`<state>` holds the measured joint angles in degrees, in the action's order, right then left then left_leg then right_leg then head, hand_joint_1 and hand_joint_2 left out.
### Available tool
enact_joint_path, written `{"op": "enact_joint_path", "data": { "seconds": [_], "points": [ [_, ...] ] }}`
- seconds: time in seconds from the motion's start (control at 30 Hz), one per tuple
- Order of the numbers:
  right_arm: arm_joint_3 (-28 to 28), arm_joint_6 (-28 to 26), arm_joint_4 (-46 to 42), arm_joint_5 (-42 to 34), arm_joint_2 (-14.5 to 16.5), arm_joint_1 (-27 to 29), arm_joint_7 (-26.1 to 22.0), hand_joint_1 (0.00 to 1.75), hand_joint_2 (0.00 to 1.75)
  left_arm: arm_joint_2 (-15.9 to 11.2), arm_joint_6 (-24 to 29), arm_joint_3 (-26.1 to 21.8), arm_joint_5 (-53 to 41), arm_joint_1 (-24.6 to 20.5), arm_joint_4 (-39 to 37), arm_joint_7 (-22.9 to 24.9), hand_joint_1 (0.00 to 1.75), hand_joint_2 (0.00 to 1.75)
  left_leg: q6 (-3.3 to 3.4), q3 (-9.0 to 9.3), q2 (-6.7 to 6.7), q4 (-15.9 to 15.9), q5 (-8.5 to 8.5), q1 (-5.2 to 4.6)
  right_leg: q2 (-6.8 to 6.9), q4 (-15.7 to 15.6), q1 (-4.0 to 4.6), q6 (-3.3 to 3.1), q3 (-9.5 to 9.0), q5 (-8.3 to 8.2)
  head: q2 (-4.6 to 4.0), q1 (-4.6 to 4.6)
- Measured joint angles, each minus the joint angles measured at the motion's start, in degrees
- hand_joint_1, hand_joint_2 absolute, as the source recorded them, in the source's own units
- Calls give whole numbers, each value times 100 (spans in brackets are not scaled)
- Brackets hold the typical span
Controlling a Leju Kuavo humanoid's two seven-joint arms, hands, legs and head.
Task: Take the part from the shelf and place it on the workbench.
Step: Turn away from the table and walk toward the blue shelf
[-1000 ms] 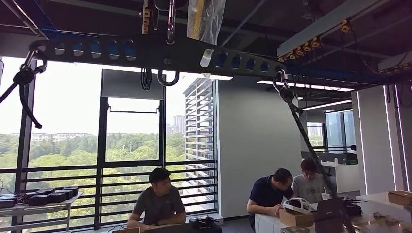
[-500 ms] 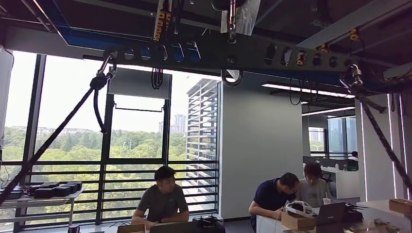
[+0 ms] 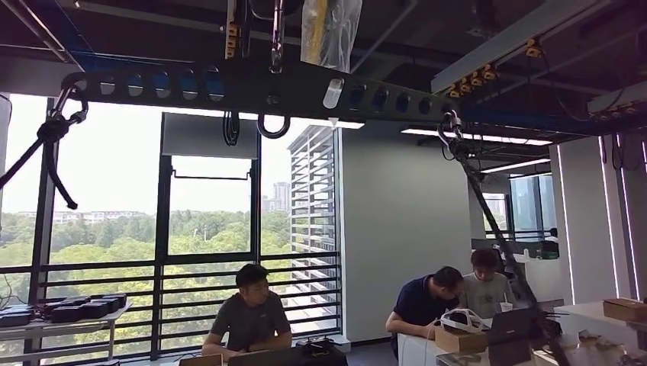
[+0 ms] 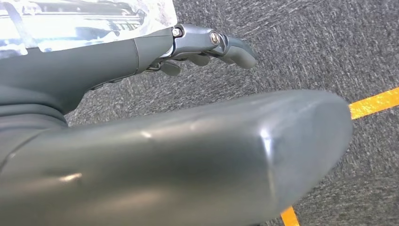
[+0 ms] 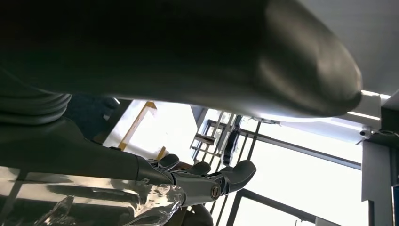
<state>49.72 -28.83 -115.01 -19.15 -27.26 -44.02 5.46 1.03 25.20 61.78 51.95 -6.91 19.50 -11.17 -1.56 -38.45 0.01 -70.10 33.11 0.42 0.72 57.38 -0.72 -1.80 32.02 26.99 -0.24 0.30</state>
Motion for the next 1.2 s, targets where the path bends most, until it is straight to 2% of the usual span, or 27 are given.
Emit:
{"op": "enact_joint_path", "data": {
  "seconds": [0.03,0.07,0.1,0.17,0.2,0.23,0.33,0.37,0.4,0.43,0.5,0.53,0.57,0.6,0.63,0.7,0.73,0.77,0.83,0.9,0.93,1.0,1.03,1.07,1.1,1.13,1.2],
  "points": [
    [5,2,2,0,0,6,0,0,0,-1,0,2,-1,3,0,0,0,0,-8,-75,0,-276,111,4,2,9,6,-3,27,-16,0,9],
    [10,5,4,0,0,10,0,0,0,-1,0,6,-3,6,0,0,0,0,-6,-61,0,-357,110,5,-1,22,11,0,56,-31,0,17],
    [15,7,5,0,1,12,0,0,0,-1,0,10,-4,6,0,0,0,0,7,54,0,-220,10,4,-4,37,15,6,81,-42,0,25],
    [20,10,6,0,2,10,0,0,0,-1,0,15,-8,1,0,0,0,0,69,486,-3,499,-298,-4,-9,64,23,24,109,-58,0,38],
    [19,10,6,0,2,7,0,0,0,-2,0,16,-10,-3,0,0,0,0,105,671,-4,843,-395,-14,-11,78,34,43,123,-65,0,39],
    [17,11,6,0,1,5,0,0,0,-3,-1,17,-11,-6,0,0,0,0,136,779,-4,1068,-439,-26,-12,87,41,72,141,-80,0,38],
    [15,13,7,0,1,5,0,0,0,-5,-1,20,-13,-1,0,0,0,0,220,780,1,1209,-486,-47,-12,95,32,185,195,-129,0,25],
    [13,13,7,0,0,5,0,0,0,-4,0,20,-13,-1,0,0,0,0,253,767,2,1234,-524,-38,-15,136,27,218,216,-93,0,20],
    [10,13,8,0,-1,0,0,0,0,-3,0,20,-13,-5,0,1,0,0,285,750,4,1260,-563,-25,-20,254,24,247,262,10,0,14],
    [8,13,8,0,-3,-2,0,0,0,-2,-2,21,-14,-10,0,1,0,0,311,726,6,1280,-600,-11,-25,485,20,270,349,187,0,2],
    [9,13,9,0,-4,6,0,0,0,0,-4,23,-14,-9,0,1,0,0,336,652,7,1278,-647,-16,-31,1171,10,308,601,615,0,-26],
    [11,13,13,0,-4,14,0,0,0,0,-5,24,-14,-5,0,1,0,0,338,613,8,1272,-670,-18,-31,1465,5,322,696,753,0,-36],
    [13,14,16,0,-4,20,0,0,0,0,-5,25,-13,-2,0,1,0,0,334,574,9,1263,-692,-20,-31,1594,3,330,715,785,0,-44],
    [15,14,19,0,-4,21,1,0,0,0,-4,25,-10,-1,0,1,0,0,327,539,10,1251,-710,-20,-30,1514,2,330,633,709,0,-54],
    [16,14,21,0,-4,18,3,0,0,2,-4,25,-6,-1,0,1,0,0,318,512,10,1236,-723,-20,-29,1226,2,320,450,549,0,-62],
    [15,14,21,0,-4,7,8,0,0,5,-4,25,2,-4,0,0,0,0,286,465,9,1196,-743,-30,-25,458,12,276,24,280,0,-70],
    [14,14,21,0,-4,2,10,0,0,7,-4,25,4,-7,0,0,0,0,258,437,9,1178,-759,-39,-25,194,22,244,-105,217,0,-68],
    [13,14,20,0,-4,2,11,0,0,7,-4,25,4,-7,0,0,0,0,226,410,9,1165,-779,-44,-29,67,35,209,-151,209,0,-64],
    [13,14,19,0,-4,6,13,0,0,7,-4,26,5,-5,0,0,0,0,154,374,13,1167,-825,-42,-39,40,47,137,-118,179,0,-61],
    [15,16,19,0,-2,7,14,0,0,7,-4,27,13,-1,0,0,0,0,85,332,9,1070,-715,-34,-28,6,24,61,-94,114,0,-50],
    [17,18,19,2,-1,7,15,0,0,6,-4,27,16,0,0,0,0,0,52,267,5,882,-556,-28,-18,-11,8,27,-81,83,0,-36],
    [28,25,19,6,0,12,19,0,0,5,-4,27,22,5,0,0,0,0,-6,49,2,215,-125,-5,-5,-12,5,-7,-42,43,0,-7],
    [34,30,19,8,0,15,21,0,0,5,-4,27,23,9,0,0,0,0,-24,-51,3,-115,31,4,-4,-4,7,-11,-17,28,0,3],
    [40,37,19,9,0,18,22,0,0,5,-4,27,26,13,0,0,0,0,-34,-82,3,-305,92,9,-5,7,9,-9,10,12,0,10],
    [44,44,19,9,0,19,25,0,0,5,-4,27,32,15,0,0,0,0,-36,-21,3,-292,50,11,-8,24,8,-3,38,0,0,18],
    [46,50,19,9,0,20,29,0,0,5,-4,27,39,15,0,0,0,0,-27,142,3,-60,-85,12,-11,43,8,6,60,-9,0,26],
    [44,58,19,13,-1,17,37,0,0,4,-3,27,56,7,0,0,0,0,17,575,-1,681,-369,5,-14,80,18,36,94,-20,0,38]
  ]
}}
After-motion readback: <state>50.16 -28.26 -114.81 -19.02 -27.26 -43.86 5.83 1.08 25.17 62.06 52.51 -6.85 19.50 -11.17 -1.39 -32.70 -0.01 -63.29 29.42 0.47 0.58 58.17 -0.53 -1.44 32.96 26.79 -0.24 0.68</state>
